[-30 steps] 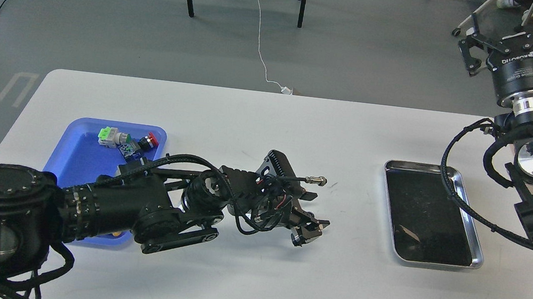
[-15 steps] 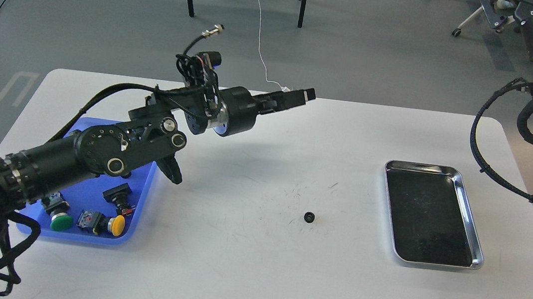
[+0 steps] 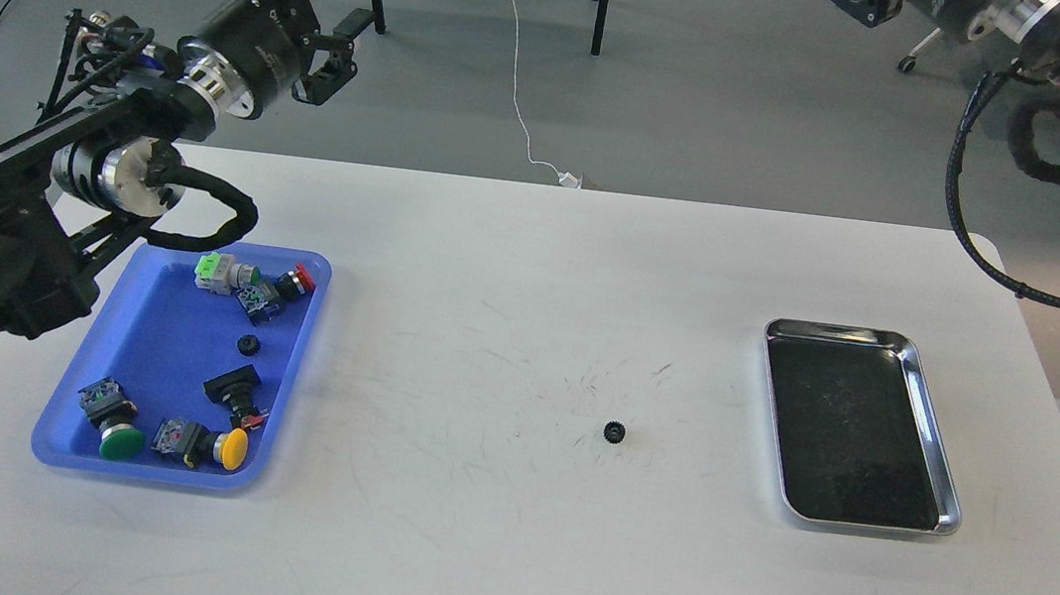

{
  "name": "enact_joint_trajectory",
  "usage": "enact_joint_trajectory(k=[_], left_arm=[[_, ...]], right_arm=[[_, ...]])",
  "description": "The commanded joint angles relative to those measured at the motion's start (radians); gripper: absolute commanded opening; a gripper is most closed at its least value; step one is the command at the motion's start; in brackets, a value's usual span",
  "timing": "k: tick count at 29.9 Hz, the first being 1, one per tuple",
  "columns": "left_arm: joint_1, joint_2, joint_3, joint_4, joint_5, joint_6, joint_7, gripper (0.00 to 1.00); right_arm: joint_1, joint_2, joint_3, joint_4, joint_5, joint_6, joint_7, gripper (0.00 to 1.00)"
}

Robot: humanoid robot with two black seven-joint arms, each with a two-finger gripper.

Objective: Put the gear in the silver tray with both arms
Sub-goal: 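Return the left arm to rest and reach the right gripper toward the gear, then lower the right gripper onto the black gear and grasp it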

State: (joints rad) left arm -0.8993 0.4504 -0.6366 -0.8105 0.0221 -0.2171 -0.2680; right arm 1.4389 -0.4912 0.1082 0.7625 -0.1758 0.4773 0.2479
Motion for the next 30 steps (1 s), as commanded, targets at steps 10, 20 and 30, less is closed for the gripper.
enact_joint_trajectory(k=[10,20,30], left_arm=[[0.151,0.016,-0.227,0.076,-0.14,-0.1,0.01,0.97],[0.172,0.04,-0.232,0.063,-0.162,-0.11,0.009,0.97],[0.172,0.045,-0.244,0.062,-0.162,-0.117,0.009,0.97]], right_arm=[[0.199,0.239,-0.445,0.13,-0.445,-0.016,0.011,0.98],[0.196,0.399,-0.777,0.216,-0.709,-0.101,0.045,0.95],[0.111,0.404,-0.912,0.282,-0.81,-0.221,0.067,0.81]])
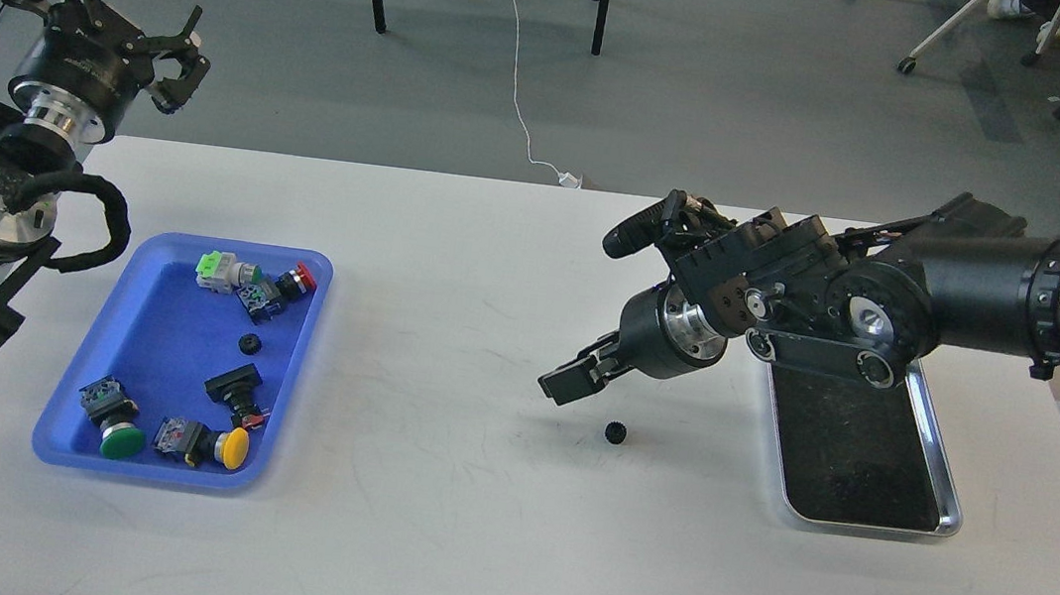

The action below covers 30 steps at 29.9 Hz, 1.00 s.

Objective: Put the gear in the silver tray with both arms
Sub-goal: 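Lower the right gripper onto the black gear and grasp it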

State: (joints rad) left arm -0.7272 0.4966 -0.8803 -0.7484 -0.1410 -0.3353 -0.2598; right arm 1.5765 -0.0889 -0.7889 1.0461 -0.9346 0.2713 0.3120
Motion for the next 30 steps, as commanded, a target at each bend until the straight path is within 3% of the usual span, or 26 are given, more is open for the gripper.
enact_joint_trajectory(k=[1,18,23,27,30], left_arm=[[0.0,-0.001,0.0,-0.002,0.001,-0.001,0.001,0.97],[0.0,0.002,0.014,-0.023,0.006,0.002,0.001,0.97],[0.0,0.003,0.014,-0.023,0.008,0.002,0.001,0.97],[0.0,0.01,0.014,-0.023,0.008,0.004,0.001,0.97],[0.0,0.019,0.012,-0.023,0.008,0.004,0.001,0.97]], right_arm=[[-0.032,0.001,-0.019,-0.003,-0.07,-0.018,0.002,0.78],[-0.081,0.041,-0.073,-0.015,-0.127,-0.034,-0.005,0.58],[-0.079,0.041,-0.087,-0.015,-0.154,-0.032,-0.004,0.46],[-0.079,0.038,-0.108,-0.014,-0.168,-0.032,-0.005,0.3],[-0.079,0.038,-0.118,-0.015,-0.17,-0.032,-0.005,0.24]])
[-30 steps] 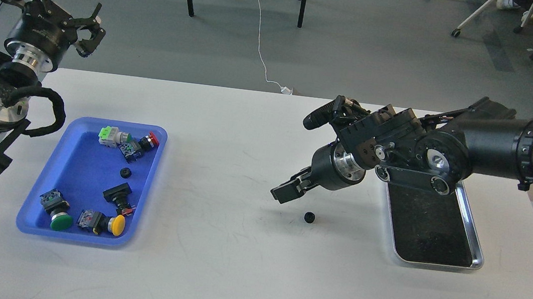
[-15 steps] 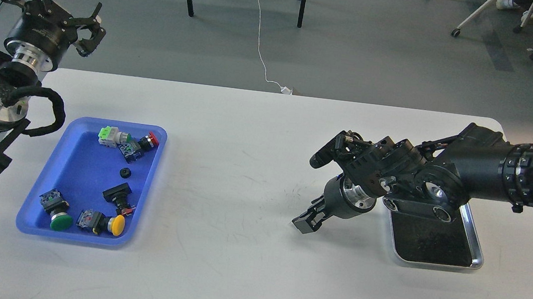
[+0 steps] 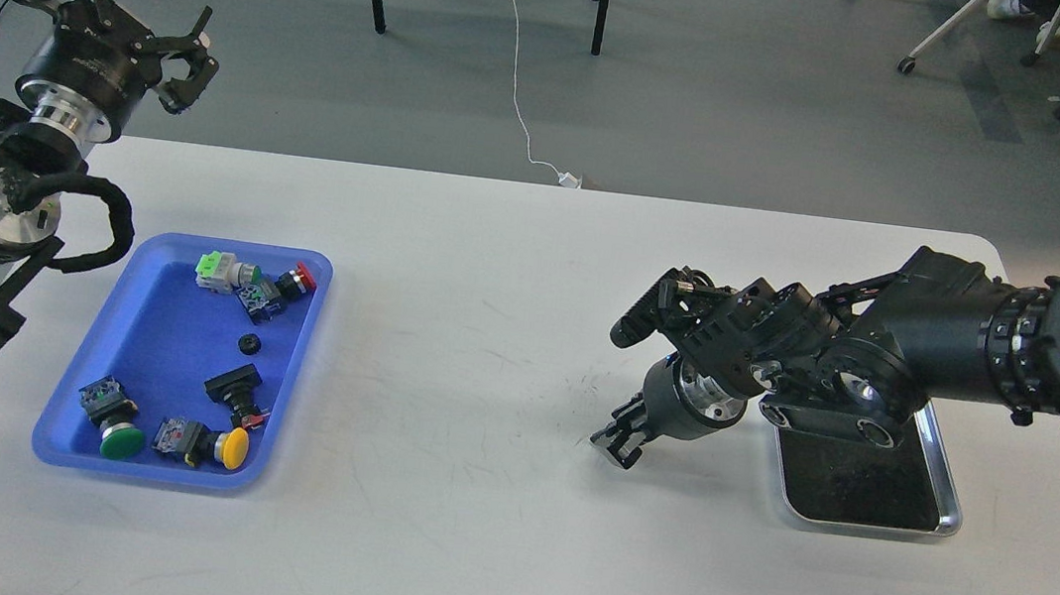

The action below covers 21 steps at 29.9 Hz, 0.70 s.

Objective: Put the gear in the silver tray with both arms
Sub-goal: 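Lower the right gripper onto the black gear and grasp it, then carry the gear into the silver tray and open the right gripper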

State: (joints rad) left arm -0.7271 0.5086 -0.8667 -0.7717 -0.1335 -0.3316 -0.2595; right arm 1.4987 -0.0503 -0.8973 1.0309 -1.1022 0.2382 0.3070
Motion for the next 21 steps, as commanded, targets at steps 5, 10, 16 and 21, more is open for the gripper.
enact_joint_trajectory(k=[5,10,16,21], left_arm=[[0.0,0.011,-0.003,0.0,0.0,-0.001,0.0,0.97],[0.0,0.013,-0.006,0.0,0.0,-0.001,0.0,0.97],[0.0,0.027,-0.009,0.0,-0.002,0.0,0.0,0.97],[0.0,0.027,-0.008,-0.001,-0.002,0.0,0.0,0.97]], right_arm=[[0.003,0.0,-0.008,-0.002,-0.001,0.001,-0.002,0.09],[0.057,-0.019,0.003,0.001,0.001,-0.004,-0.005,0.07],[0.158,-0.17,0.003,0.04,-0.018,-0.005,-0.002,0.07],[0.16,-0.373,0.0,0.126,-0.215,-0.014,-0.003,0.07]])
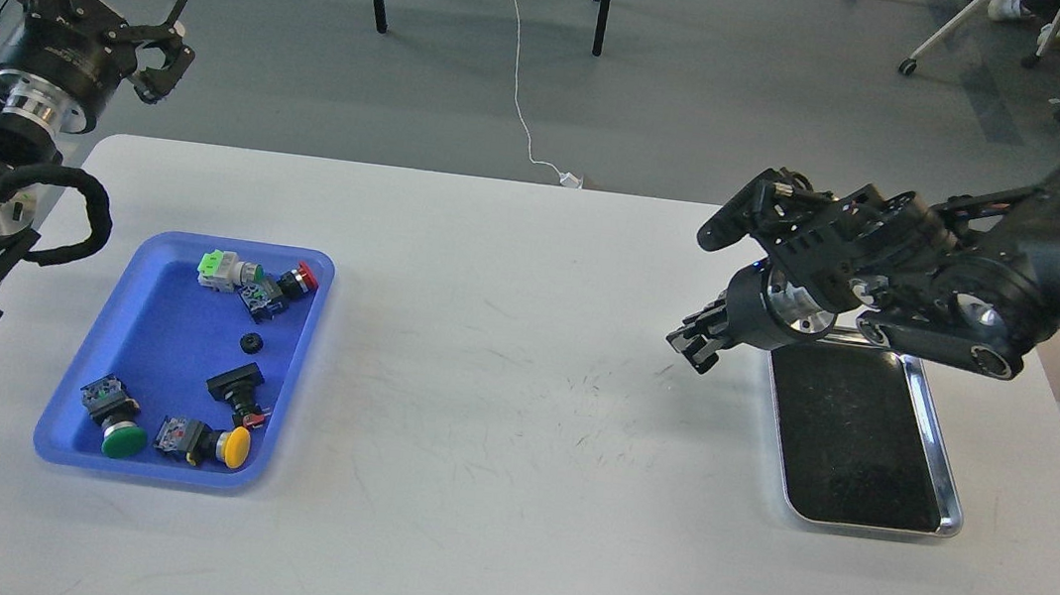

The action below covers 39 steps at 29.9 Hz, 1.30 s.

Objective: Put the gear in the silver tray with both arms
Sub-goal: 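Carry the gear into the silver tray and open the right gripper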

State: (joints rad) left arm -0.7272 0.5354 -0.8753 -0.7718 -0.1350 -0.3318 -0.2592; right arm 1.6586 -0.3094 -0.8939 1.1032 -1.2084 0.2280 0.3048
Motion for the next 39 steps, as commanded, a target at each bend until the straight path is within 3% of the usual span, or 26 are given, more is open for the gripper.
enact_joint_trajectory(k=[1,8,19,26,33,39], left_arm=[[0.0,0.0,-0.001,-0.001,0.0,0.0,0.0,0.97],[-0.003,-0.005,-0.002,-0.001,0.0,-0.001,0.0,0.97],[-0.003,-0.005,0.001,-0.023,0.0,0.007,0.0,0.97],[-0.003,-0.003,-0.001,-0.023,0.002,0.005,0.0,0.97],[-0.008,-0.003,-0.004,-0.023,0.0,0.007,-0.002,0.97],[-0.008,-0.002,-0.005,-0.023,0.001,0.008,0.0,0.97]], right_arm=[[-0.01,-0.158,-0.004,0.081,-0.147,-0.006,-0.001,0.07],[-0.089,-0.335,-0.011,0.178,-0.224,-0.007,-0.001,0.08],[-0.201,-0.347,-0.007,0.121,-0.281,-0.041,-0.001,0.1],[-0.22,-0.352,-0.005,0.116,-0.283,-0.07,0.0,0.25],[-0.221,-0.347,-0.002,0.119,-0.281,-0.075,0.005,0.55],[-0.215,-0.358,0.001,0.119,-0.28,-0.075,0.005,0.64]])
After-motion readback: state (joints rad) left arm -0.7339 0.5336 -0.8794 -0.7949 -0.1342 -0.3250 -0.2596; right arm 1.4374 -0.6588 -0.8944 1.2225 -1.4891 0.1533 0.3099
